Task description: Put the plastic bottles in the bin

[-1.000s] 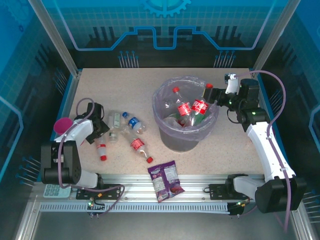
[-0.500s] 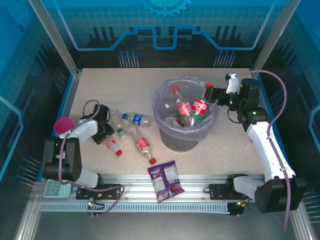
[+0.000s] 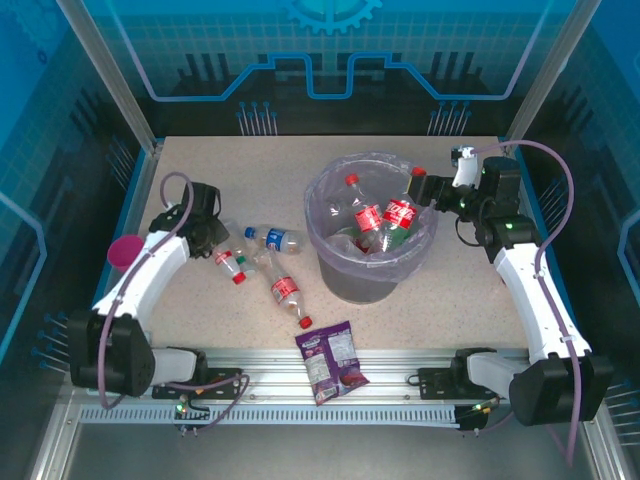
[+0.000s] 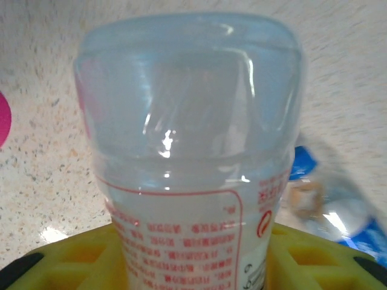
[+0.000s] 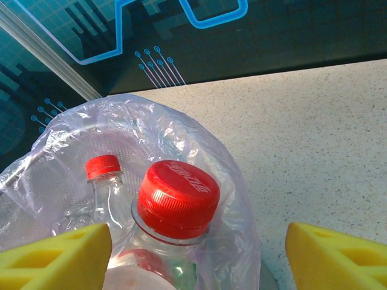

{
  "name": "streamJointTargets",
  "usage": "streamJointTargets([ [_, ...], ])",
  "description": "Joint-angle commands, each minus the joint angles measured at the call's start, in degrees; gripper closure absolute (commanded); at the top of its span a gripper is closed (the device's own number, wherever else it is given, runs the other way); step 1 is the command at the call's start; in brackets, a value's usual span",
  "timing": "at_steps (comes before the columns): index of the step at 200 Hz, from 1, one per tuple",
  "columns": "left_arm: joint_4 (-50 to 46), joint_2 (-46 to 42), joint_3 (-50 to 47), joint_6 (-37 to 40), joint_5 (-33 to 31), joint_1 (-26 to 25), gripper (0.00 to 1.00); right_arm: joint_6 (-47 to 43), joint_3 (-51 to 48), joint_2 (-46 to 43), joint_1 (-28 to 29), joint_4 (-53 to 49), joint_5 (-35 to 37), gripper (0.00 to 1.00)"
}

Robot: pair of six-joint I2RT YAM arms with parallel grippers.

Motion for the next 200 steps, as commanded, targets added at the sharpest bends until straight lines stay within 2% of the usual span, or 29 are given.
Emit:
streamJointTargets([
  [1, -5.2, -3.8, 5.3, 2.0, -1.4, -2.0, 0.53, 1.5, 1.6, -1.0, -0.7, 0.3, -1.9, 0.24],
  [42, -8.2, -3.9, 13.8, 4.4, 2.5, -6.2, 0.53, 2.4, 1.3, -1.6, -0.5, 0.6, -1.8, 0.24],
  [71, -7.8, -2.5, 24.3, 8.1, 5.8, -11.0, 0.53, 1.9, 2.2, -1.8, -0.3, -0.7, -0.9, 0.24],
  [103, -1.6, -0.3, 34.4, 12.8, 8.0, -17.7, 0.54, 2.0, 2.0, -2.2, 0.1, -1.3, 0.7, 0.24],
  [156, 0.1, 13.2, 52.4, 21.2, 15.5, -27.6, 0.55, 1.9, 2.0, -3.3, 1.4, -2.5, 2.7, 0.23],
  [200, -1.4, 24.9, 61.1, 25.8, 17.3, -34.0, 0.54, 2.2, 1.7, -3.9, 2.3, -2.7, 3.4, 0.23],
])
